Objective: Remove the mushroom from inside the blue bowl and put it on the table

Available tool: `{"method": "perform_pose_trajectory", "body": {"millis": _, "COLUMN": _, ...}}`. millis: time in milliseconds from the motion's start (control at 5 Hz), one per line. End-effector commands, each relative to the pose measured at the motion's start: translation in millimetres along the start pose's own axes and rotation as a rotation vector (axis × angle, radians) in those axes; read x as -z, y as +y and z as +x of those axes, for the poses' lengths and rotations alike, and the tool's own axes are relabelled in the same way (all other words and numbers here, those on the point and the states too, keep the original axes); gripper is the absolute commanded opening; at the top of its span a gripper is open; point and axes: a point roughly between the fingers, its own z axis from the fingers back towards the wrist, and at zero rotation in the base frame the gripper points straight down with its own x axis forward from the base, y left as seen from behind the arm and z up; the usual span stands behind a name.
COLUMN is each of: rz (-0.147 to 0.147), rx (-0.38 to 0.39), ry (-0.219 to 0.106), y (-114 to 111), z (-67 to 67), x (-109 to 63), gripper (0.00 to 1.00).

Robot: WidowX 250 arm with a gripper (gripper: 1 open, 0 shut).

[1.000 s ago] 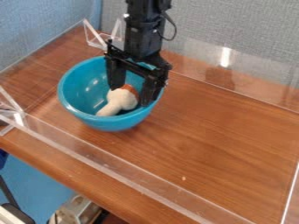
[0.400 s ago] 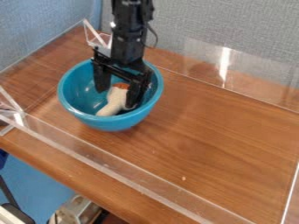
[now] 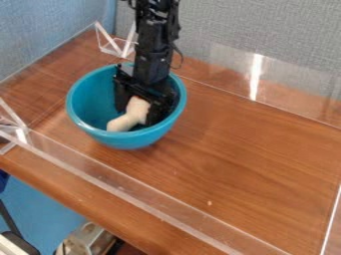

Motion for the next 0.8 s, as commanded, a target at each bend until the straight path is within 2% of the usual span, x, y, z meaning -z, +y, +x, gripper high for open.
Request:
{"method": "perform_pose_trajectory", "body": {"millis": 0, "rz": 0.017, "rx": -0.006, "ry": -0.051, "y": 12.6, "z": 5.0, "x": -9.8, "gripper": 1.0}}
{"method": "perform_pose_trajectory", "body": {"millis": 400, "rz": 0.017, "rx": -0.02, "ry": -0.051, "y": 16.8, "z": -1.6, "x": -10.1, "gripper": 1.0}}
{"method": "perform_pose_trajectory", "body": {"millis": 600, "rz": 0.017, "rx": -0.033, "ry": -0.046, "y": 16.7, "z": -7.1, "x": -13.2, "gripper": 0.0}}
